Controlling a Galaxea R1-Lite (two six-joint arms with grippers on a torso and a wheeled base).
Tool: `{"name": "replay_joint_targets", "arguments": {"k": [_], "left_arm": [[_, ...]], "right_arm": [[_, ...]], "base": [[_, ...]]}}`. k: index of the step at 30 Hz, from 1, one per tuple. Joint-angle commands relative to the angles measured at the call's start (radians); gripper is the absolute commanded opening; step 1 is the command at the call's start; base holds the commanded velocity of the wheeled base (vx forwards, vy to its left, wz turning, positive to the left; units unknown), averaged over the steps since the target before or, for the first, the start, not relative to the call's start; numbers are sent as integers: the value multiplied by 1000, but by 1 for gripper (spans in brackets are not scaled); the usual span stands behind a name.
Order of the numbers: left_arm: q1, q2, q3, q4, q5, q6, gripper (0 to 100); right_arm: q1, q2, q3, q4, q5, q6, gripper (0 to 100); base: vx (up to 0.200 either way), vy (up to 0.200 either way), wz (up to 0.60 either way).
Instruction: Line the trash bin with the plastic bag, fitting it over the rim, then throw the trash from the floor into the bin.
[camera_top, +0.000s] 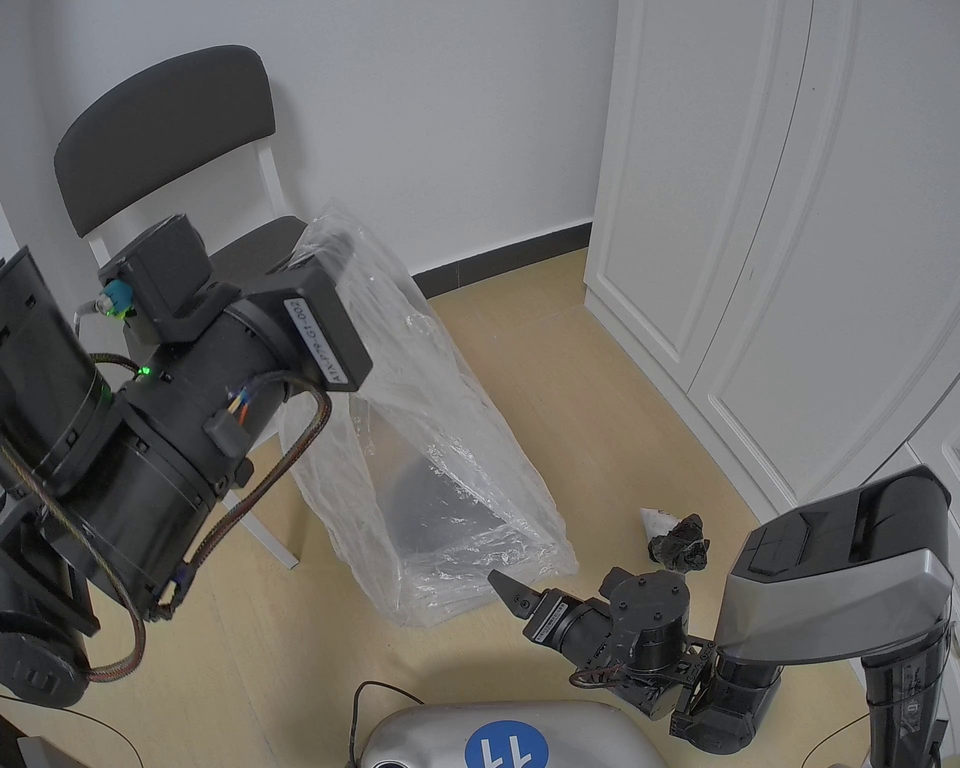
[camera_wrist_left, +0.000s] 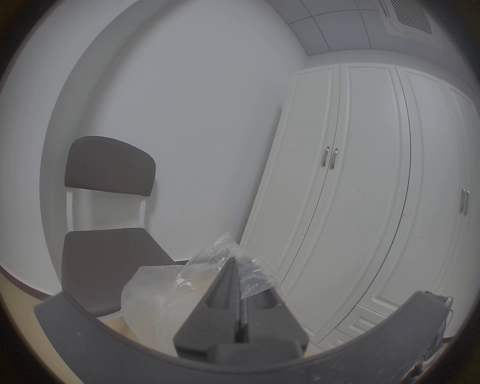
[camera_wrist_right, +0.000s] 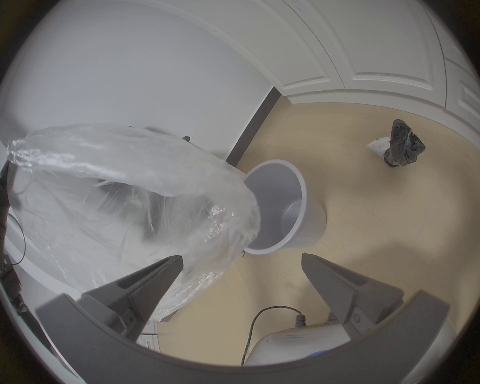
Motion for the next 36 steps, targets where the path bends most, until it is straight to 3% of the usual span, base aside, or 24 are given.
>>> {"name": "replay_joint_targets", "arguments": {"k": [1,32,33,36], "left_arm": [[-16,2,-3,-2,11,1,0],[-37,-6,2,-3,14,1,0],[-37,-6,3,-2,14,1,0],[-36,-6,2,-3,14,1,0]], "right_arm": [[2,29,-31,-18,-22,0,100],[-55,15,-100,-18,-51,-40,100],[-55,17,-100,-18,-52,-43,0],[-55,21,-103,-18,-63,-49,0]], "base": [[0,0,0],[0,0,0],[0,0,0],[0,0,0]]}}
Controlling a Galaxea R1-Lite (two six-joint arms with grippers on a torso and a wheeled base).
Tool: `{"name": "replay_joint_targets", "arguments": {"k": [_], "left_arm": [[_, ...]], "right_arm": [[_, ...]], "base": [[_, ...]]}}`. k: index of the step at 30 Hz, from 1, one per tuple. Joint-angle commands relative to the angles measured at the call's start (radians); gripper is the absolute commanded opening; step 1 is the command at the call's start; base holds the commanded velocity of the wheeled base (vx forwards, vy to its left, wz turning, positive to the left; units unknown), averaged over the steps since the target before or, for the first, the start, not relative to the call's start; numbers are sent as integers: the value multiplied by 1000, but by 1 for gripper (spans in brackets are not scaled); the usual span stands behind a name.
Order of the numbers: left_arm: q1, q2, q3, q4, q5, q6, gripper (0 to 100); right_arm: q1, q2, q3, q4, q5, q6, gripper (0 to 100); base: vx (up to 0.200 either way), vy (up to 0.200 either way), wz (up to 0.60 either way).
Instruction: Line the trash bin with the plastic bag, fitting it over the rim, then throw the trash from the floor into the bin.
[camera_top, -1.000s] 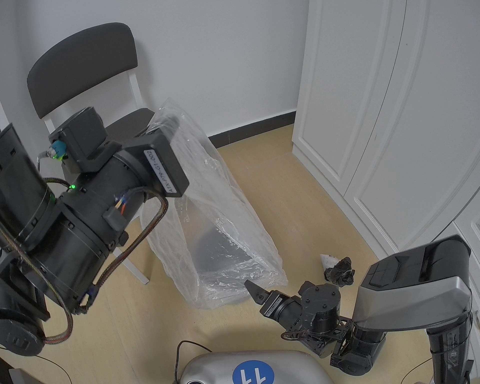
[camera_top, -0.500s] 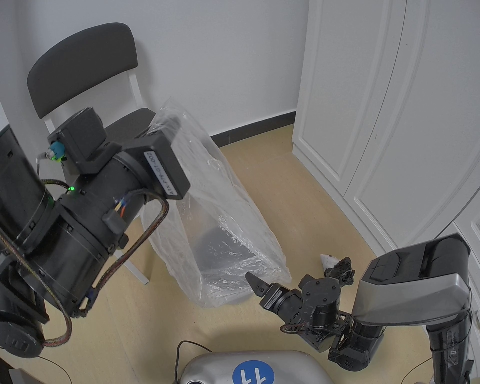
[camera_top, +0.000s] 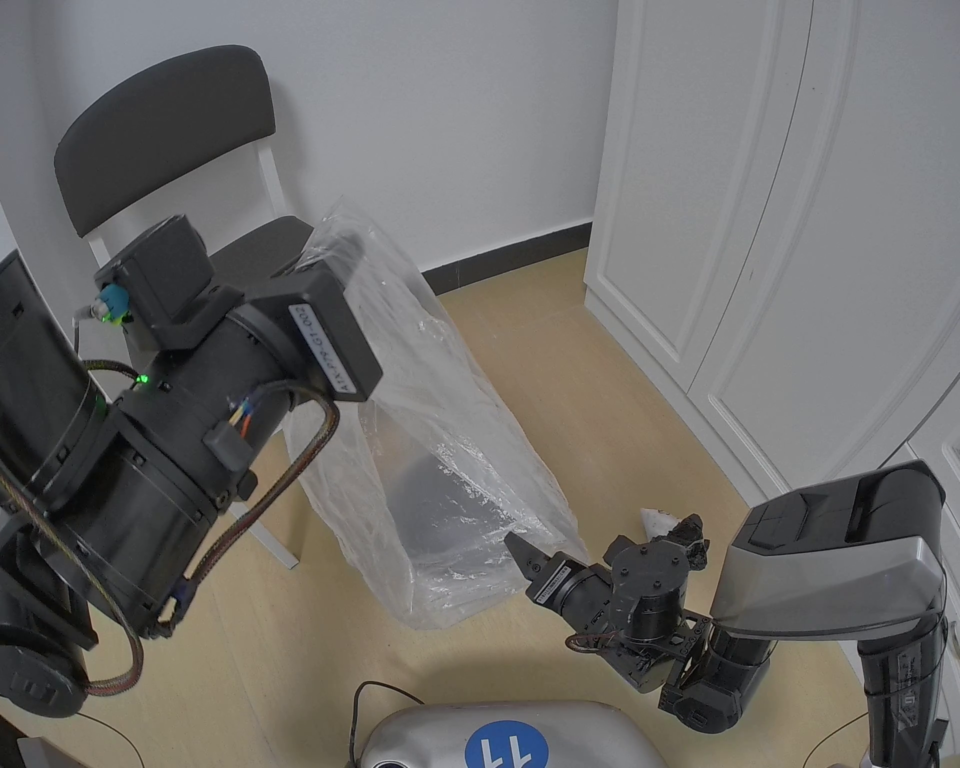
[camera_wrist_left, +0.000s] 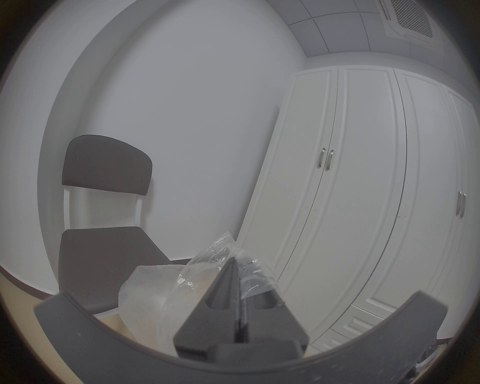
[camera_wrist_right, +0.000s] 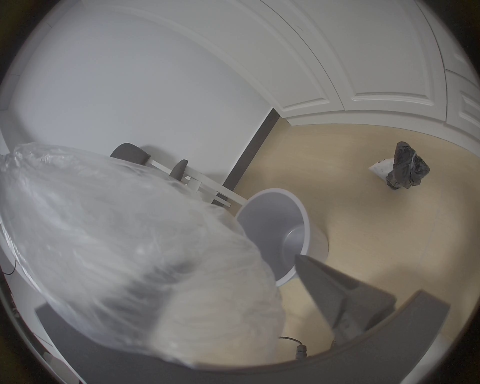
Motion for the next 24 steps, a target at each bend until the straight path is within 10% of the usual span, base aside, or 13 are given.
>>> {"name": "replay_joint_targets", "arguments": {"k": [1,20,24], "left_arm": [[1,0,-1,-1,1,-1,0],[58,20,16,50,-6,-1,0],[105,22,22,126,-12,-4,0]], "right_arm": [[0,0,-3,-18,-6,-2,0],[-73,-190,74,-13,19,-213,0],[-131,-390,69,212,65,-236,0]], "base": [[0,0,0],[0,0,0],[0,0,0]]}}
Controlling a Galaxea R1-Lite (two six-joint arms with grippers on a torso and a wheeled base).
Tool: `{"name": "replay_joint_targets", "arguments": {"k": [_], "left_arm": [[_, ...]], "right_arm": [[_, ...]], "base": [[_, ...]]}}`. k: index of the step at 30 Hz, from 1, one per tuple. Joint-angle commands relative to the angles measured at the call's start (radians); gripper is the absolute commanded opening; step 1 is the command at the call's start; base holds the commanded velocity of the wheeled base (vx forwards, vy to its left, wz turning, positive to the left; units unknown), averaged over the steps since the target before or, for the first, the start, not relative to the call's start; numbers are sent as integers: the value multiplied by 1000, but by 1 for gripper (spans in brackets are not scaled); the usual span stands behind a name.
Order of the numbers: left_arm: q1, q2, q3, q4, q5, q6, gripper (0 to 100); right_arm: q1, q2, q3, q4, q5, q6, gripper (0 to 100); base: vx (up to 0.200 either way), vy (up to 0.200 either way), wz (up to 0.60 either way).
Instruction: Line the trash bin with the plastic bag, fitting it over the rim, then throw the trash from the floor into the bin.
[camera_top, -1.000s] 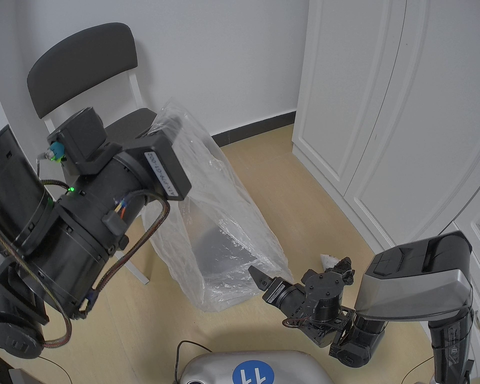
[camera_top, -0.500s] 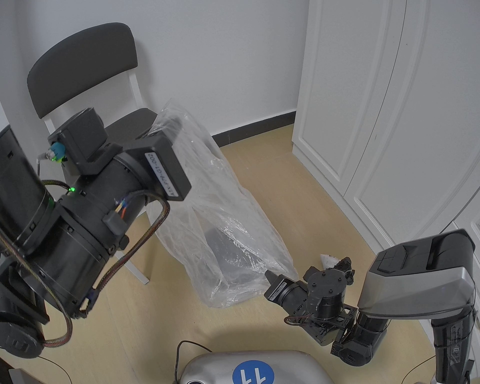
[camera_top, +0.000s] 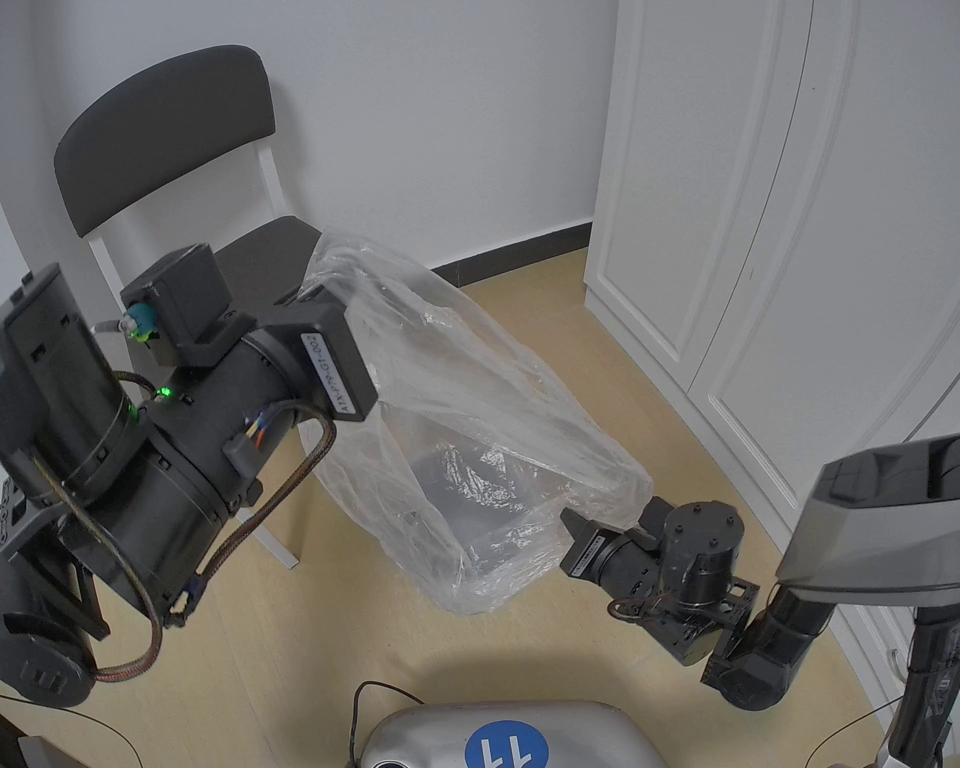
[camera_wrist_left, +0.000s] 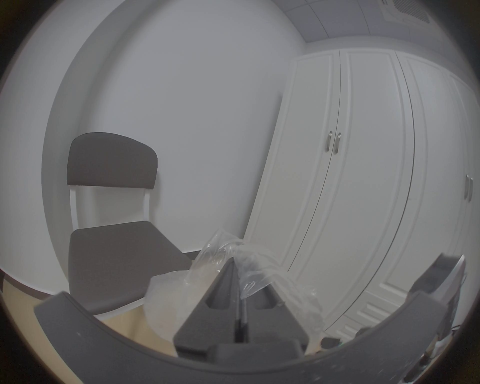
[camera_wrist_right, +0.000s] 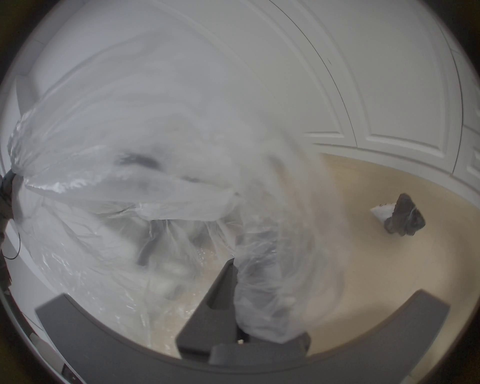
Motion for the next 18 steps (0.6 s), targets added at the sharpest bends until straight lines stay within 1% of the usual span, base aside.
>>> {"name": "replay_joint_targets", "arguments": {"k": [1,2,3,4,5,6,8,9,11,13,14,15,18], "left_arm": [[59,6,11,84,-6,-3,0],[70,9,13,114,-6,-3,0],[73,11,14,122,-6,-3,0],[84,11,23,151,-9,-3,0],[84,11,23,151,-9,-3,0],[105,12,34,185,-32,-1,0],[125,11,45,206,-65,-1,0],[136,11,52,213,-80,0,0],[153,12,63,219,-98,2,0],[165,15,68,232,-109,6,0],[165,15,68,232,-109,6,0],[185,18,69,254,-115,17,0],[205,24,80,282,-125,37,0]], "right_arm": [[-86,-271,3,222,56,-40,0],[-118,-343,-16,337,82,-41,0],[-127,-366,-25,374,93,-41,0],[-153,-435,-74,526,130,-47,0],[-153,-435,-74,526,130,-47,0],[-167,-512,-189,768,167,-57,0],[-169,-567,-310,1023,185,-101,0],[-172,-589,-376,1158,199,-138,0],[-180,-610,-473,1359,227,-201,0],[-183,-618,-534,1488,242,-256,0],[-183,-618,-534,1488,242,-256,0],[-192,-618,-557,1512,242,-325,0],[-198,-619,-545,1518,217,-428,0]], "base": [[0,0,0],[0,0,0],[0,0,0],[0,0,0],[0,0,0],[0,0,0],[0,0,0],[0,0,0],[0,0,0],[0,0,0],[0,0,0],[0,0,0],[0,0,0]]}}
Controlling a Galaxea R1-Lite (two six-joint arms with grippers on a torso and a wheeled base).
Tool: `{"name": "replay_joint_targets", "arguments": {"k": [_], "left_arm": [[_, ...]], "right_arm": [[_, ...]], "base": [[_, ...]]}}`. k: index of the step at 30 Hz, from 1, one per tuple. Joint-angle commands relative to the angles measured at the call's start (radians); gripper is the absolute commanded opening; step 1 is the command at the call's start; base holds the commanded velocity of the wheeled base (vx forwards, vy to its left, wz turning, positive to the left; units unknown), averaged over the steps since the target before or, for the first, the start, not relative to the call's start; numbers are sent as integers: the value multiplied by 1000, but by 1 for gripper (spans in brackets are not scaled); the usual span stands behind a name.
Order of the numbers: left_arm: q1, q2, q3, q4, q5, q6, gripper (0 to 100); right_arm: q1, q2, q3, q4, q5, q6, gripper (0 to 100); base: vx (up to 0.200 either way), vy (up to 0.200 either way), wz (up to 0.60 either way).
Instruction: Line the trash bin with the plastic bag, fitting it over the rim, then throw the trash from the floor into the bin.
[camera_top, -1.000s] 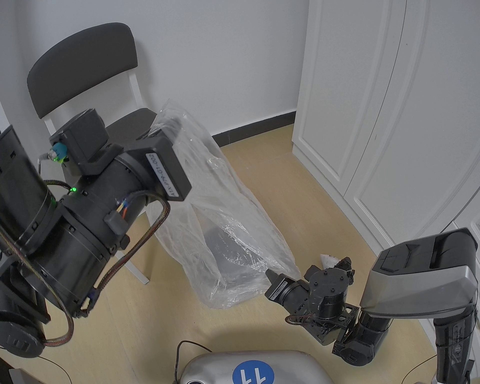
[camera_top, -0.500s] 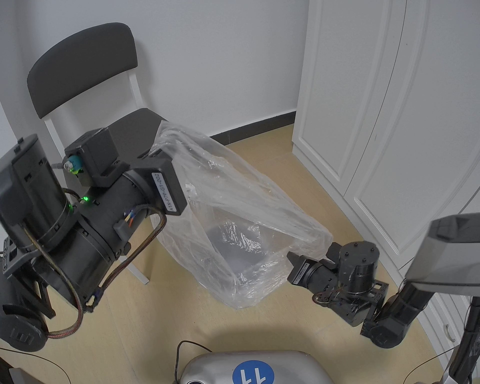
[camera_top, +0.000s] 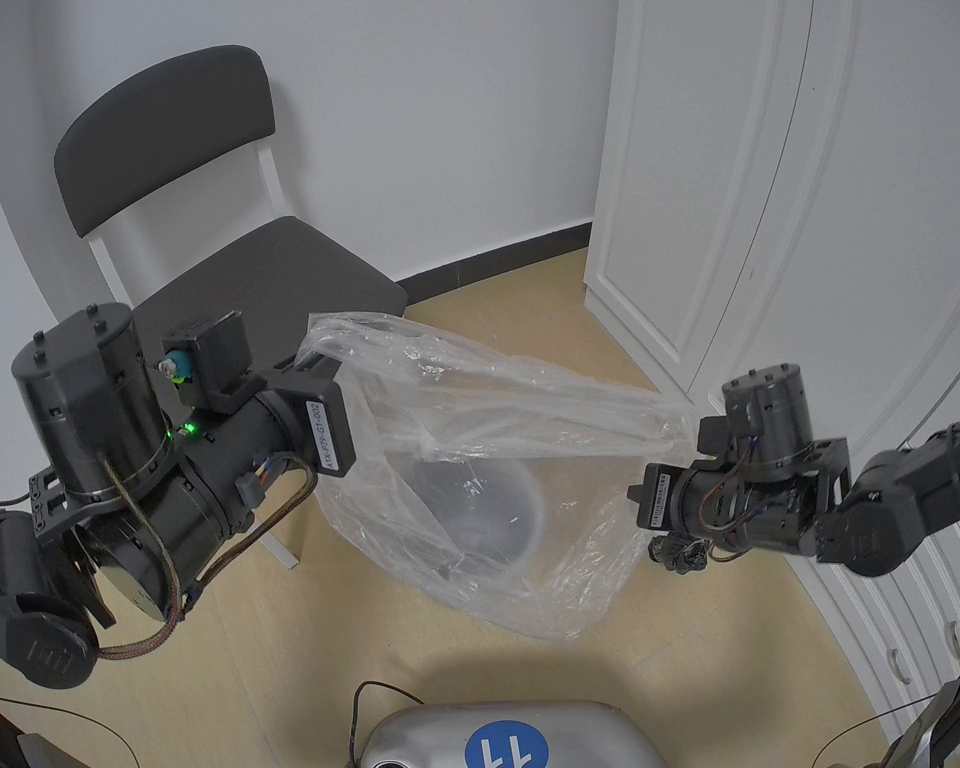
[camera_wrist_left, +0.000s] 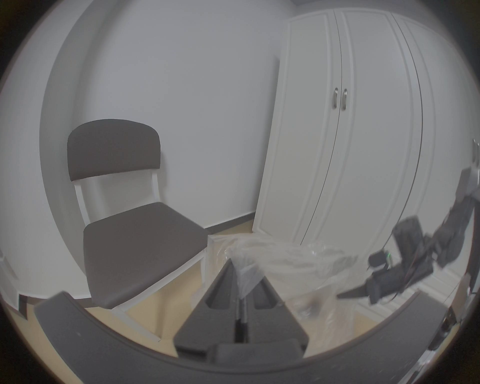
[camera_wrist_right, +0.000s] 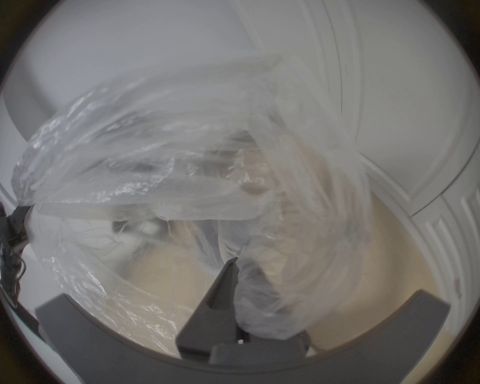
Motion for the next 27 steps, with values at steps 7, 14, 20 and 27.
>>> {"name": "replay_joint_targets", "arguments": {"k": [7,14,20,27], "left_arm": [[138,25,124,106,-125,133,0],[191,22,189,94,-217,237,0],[251,25,219,94,-306,274,0],[375,63,203,91,-392,282,0]], "right_arm": [[-25,-225,-97,352,-149,-474,0],[0,-276,81,173,-198,-614,0],[-13,-268,189,65,-196,-737,0],[-89,-177,158,55,-187,-738,0]], "base": [[0,0,0],[0,0,0],[0,0,0],[0,0,0]]}}
